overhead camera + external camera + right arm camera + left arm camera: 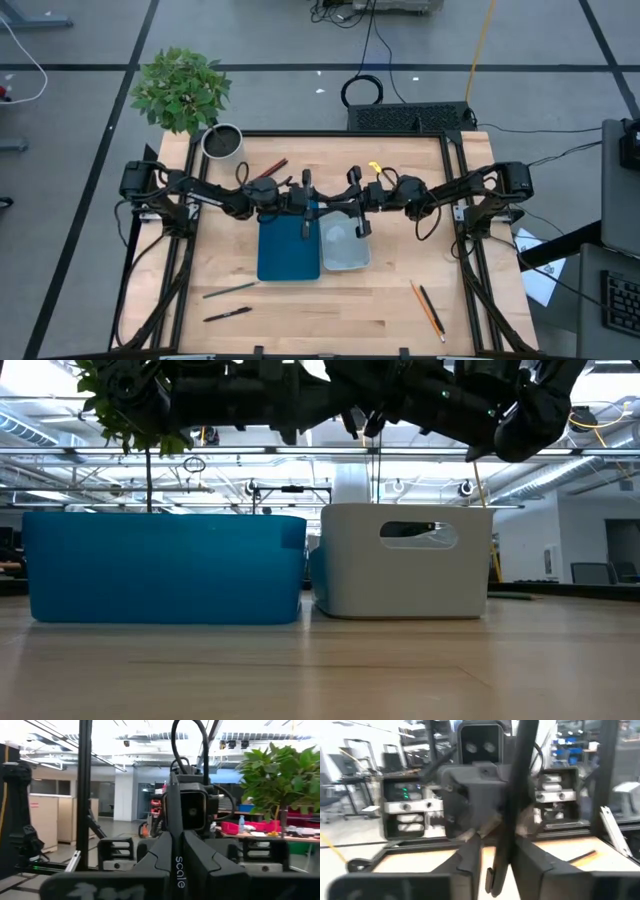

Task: Sort pens & pencils
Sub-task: Put the top right black pen into the blue bin

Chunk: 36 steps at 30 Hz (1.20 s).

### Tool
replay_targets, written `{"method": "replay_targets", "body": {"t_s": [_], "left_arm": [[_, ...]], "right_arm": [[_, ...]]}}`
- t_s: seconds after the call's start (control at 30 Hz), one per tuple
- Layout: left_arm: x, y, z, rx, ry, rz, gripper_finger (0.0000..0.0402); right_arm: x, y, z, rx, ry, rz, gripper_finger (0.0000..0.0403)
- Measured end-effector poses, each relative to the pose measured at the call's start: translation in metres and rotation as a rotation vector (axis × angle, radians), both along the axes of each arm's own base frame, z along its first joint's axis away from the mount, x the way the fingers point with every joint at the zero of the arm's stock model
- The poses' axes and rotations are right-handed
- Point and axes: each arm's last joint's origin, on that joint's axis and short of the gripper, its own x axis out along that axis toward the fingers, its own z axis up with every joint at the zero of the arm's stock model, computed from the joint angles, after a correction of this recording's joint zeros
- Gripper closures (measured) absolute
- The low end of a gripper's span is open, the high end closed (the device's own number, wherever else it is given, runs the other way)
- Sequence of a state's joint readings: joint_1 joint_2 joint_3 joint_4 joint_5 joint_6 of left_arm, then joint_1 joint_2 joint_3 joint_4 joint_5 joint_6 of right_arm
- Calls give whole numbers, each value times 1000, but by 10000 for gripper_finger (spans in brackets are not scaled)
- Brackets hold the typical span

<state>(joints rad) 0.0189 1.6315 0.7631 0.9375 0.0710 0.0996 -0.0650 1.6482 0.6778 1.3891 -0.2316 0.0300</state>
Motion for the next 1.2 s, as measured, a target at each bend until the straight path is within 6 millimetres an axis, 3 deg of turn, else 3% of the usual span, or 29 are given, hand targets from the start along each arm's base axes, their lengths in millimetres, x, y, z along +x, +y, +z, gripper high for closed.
{"method": "replay_targets", "body": {"t_s": [0.13,0.3,0.63,0.93,1.2], "left_arm": [[0,-1,-1,14,8,-7,367],[0,-1,-2,12,14,-6,367],[-9,11,5,-4,116,36,367],[-53,15,30,7,243,161,367],[-117,12,29,-34,153,191,367]], "right_arm": [[0,0,-1,4,11,4,389],[0,1,-1,10,17,8,374],[-3,-4,-4,58,50,-21,287],[-47,-14,-4,2,51,-136,213],[-82,-12,-4,-92,252,-162,209]]}}
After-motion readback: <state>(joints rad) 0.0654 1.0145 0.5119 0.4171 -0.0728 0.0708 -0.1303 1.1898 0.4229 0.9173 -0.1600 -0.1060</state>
